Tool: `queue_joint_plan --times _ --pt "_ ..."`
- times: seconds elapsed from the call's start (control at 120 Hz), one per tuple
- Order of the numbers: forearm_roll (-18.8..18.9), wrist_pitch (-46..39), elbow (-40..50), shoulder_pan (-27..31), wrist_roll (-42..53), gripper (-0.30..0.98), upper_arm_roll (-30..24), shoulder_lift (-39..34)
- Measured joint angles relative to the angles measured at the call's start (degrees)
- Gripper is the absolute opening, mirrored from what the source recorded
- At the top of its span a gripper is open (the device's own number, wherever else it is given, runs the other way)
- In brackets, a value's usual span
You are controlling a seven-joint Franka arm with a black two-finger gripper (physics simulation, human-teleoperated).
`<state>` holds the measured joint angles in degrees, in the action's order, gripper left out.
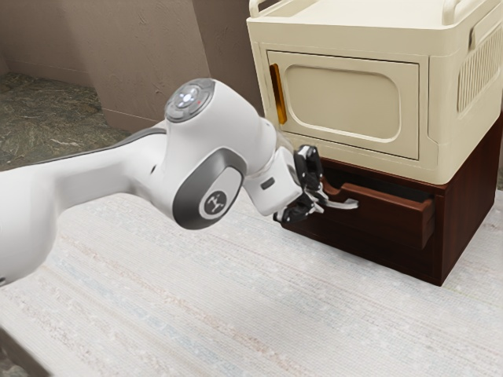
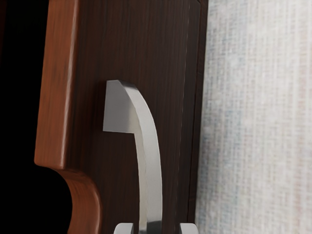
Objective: Pull the drawer handle with one arm to open the drawer
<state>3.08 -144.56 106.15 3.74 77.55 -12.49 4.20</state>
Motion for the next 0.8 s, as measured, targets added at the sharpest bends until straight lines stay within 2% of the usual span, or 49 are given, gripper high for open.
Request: queue_joint_plan --times 0.8 --pt "-0.6 -0.1 4.5 0.4 -0.2 0.03 -0.4 -3.9"
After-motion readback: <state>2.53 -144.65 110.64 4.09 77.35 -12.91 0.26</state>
